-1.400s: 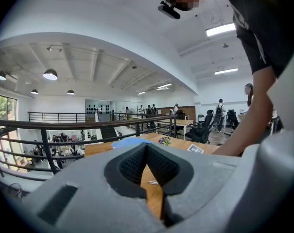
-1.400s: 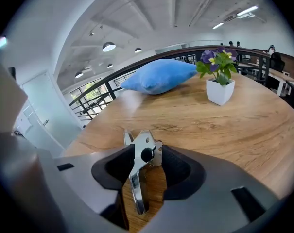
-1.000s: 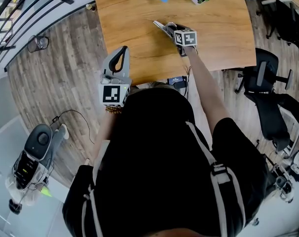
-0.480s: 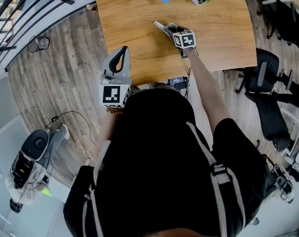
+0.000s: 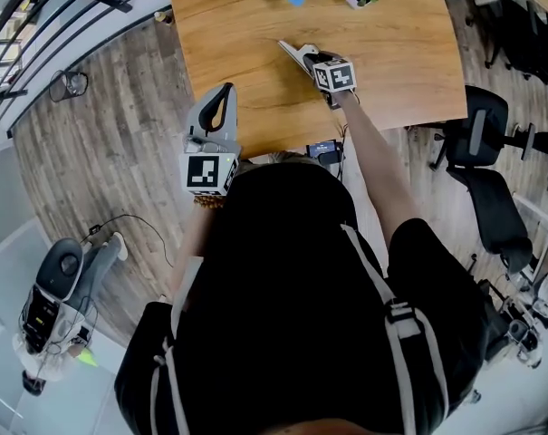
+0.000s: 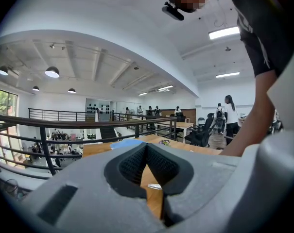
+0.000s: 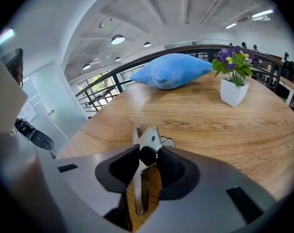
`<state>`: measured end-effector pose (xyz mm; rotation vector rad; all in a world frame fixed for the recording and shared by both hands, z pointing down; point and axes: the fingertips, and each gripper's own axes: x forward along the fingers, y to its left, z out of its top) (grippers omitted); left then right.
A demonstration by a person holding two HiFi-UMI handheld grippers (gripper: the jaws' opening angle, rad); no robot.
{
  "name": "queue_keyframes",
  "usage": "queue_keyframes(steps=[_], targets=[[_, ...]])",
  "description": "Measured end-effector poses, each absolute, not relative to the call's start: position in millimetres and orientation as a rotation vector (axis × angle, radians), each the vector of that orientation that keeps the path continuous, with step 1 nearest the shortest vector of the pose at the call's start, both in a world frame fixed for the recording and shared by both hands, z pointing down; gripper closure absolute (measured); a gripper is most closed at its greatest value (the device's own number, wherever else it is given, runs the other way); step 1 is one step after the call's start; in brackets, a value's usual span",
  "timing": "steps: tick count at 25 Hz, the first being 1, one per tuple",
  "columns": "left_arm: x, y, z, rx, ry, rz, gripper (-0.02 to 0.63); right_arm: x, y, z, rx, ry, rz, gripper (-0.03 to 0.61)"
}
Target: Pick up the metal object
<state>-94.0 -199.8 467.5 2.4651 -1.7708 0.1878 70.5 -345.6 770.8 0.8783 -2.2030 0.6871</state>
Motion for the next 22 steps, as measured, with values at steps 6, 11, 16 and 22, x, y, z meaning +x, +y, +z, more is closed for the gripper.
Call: queue_keyframes(steps=[6,11,16,22], targets=[[-88,-200,469,2.476,-1.760,0.184,0.609,71,-339,769,0.879,-2.192,0.696,0.476],[-86,-194,470,2.481,-1.752,0.193,0.610,69,-331,769,0.864,-2.191,0.716,0.480],[-94,-190,469,2.480,-1.756,0.191,0.609,74,-322,768,0.904,-2.165,0.755,0.486],[-97,-184,467,2.490,-1.756,0.190,0.611,79,-317,764,0.910,-2.154,0.756,0.491]])
